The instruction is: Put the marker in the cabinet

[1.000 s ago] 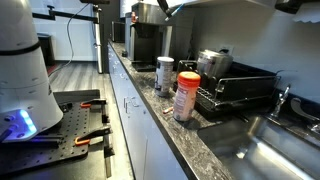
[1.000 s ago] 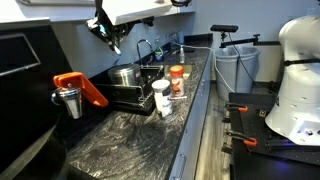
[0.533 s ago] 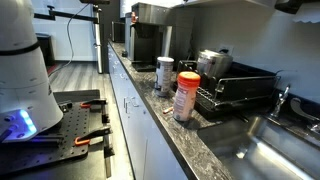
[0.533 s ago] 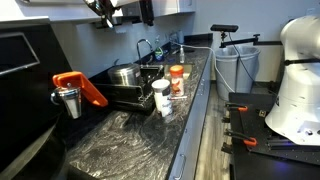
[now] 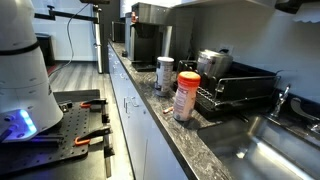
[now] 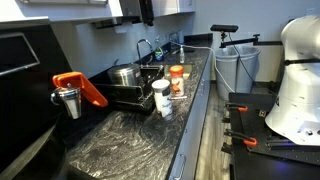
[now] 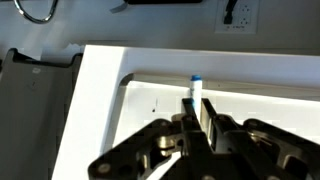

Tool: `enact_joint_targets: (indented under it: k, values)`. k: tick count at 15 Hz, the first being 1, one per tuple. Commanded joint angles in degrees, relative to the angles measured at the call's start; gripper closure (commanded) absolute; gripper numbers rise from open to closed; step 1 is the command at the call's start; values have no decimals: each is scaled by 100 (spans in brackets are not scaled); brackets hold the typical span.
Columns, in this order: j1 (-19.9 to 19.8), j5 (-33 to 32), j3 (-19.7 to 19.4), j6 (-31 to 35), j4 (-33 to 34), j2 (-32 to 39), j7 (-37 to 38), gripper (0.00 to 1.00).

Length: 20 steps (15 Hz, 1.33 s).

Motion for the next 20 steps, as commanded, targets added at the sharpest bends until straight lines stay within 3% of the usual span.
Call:
enact_joint_targets:
  k: [1, 10, 13, 14, 20]
  values:
    - [-62, -421, 71, 320, 332, 186, 5, 97]
    - [0, -1117, 84, 573, 747, 501, 286, 97]
    - [79, -1070, 108, 541, 807, 590, 357, 97]
    - [73, -959, 60, 418, 538, 329, 241, 88]
    - [111, -958, 72, 419, 569, 367, 293, 88]
